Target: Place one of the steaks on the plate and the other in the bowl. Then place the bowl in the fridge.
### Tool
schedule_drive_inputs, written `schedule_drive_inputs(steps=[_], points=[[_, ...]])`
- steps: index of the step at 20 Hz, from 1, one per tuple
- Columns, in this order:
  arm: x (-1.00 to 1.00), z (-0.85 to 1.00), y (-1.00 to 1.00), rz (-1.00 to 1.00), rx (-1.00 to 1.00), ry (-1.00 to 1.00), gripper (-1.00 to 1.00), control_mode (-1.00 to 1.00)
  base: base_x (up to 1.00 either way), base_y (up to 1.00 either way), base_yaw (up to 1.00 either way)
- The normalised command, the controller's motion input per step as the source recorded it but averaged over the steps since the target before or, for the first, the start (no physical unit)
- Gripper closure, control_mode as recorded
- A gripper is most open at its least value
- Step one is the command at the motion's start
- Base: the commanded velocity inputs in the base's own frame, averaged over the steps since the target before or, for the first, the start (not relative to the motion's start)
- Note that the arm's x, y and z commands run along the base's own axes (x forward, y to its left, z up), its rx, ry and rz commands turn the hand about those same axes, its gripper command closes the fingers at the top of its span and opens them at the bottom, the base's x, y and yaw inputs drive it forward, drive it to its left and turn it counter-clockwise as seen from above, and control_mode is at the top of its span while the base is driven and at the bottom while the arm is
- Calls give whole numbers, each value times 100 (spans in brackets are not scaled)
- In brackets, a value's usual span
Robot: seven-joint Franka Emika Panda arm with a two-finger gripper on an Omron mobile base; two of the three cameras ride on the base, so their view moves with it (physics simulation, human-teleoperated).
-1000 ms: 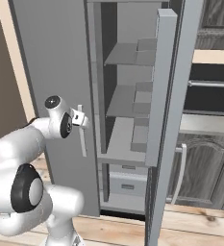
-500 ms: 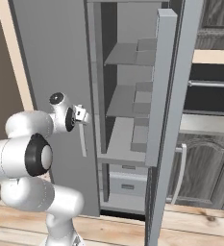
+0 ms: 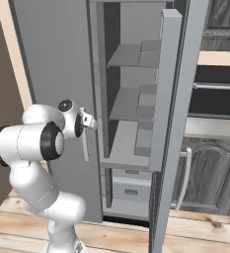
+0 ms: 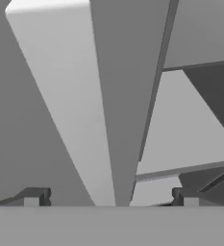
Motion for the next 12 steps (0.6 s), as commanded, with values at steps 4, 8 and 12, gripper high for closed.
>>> schedule_drive_inputs(steps=[4, 8, 12], points=[[36, -21, 0, 0, 3, -9, -100, -100, 0, 0, 0], [47, -15, 3, 0, 0, 0, -100, -100, 0, 0, 0], [48, -8, 17, 0, 0, 0, -100, -100, 0, 0, 0]])
